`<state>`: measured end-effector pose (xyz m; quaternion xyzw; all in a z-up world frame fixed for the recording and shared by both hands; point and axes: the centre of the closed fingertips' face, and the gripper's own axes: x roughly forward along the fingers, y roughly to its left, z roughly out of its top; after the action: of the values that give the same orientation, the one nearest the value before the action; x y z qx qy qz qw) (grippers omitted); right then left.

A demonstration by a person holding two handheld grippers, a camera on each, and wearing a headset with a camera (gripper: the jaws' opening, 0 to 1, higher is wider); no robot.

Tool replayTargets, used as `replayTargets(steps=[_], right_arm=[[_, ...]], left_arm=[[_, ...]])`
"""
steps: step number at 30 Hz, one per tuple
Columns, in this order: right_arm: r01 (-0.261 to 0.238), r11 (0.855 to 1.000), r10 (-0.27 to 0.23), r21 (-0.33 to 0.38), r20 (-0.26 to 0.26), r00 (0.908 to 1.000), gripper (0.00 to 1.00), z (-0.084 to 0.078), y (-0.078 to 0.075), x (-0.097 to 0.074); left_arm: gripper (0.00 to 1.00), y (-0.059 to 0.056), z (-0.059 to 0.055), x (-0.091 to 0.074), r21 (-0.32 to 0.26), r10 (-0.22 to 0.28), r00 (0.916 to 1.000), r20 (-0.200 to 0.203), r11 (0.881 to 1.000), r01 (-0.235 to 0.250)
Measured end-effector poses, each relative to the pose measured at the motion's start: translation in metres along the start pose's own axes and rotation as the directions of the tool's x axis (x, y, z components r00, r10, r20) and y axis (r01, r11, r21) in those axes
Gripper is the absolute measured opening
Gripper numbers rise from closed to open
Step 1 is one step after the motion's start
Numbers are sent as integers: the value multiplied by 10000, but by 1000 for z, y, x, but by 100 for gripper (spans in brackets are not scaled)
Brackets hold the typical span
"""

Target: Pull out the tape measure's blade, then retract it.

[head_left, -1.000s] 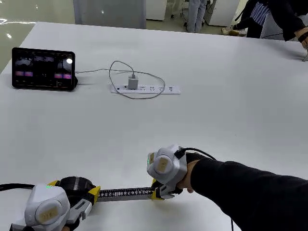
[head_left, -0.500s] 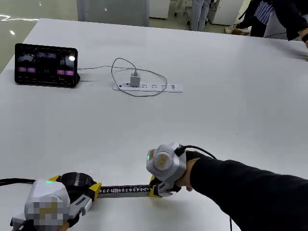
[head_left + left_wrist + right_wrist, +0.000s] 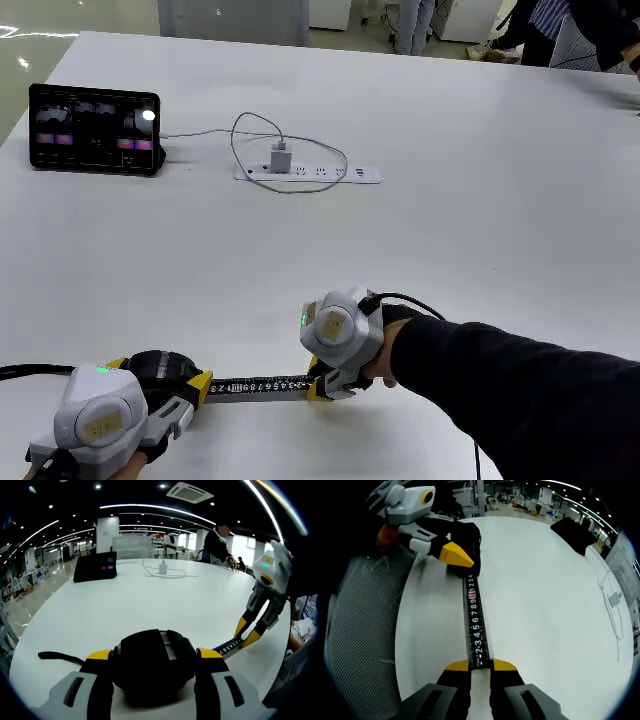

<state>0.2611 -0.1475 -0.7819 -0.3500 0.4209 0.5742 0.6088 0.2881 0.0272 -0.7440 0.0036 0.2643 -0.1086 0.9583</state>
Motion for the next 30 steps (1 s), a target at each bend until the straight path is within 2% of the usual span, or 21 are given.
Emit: replayTargets(steps=[24,30], right_arm=[[55,9998,-56,-190,-38,10000,10,8,1,4],[-72,9995,67,-293,-151,9999,10,10,0,5]], left_arm=[[61,0,0,1,33,-22,10000,29,10000,22],[61,0,0,0,26,-36,10000,27,10000,36]])
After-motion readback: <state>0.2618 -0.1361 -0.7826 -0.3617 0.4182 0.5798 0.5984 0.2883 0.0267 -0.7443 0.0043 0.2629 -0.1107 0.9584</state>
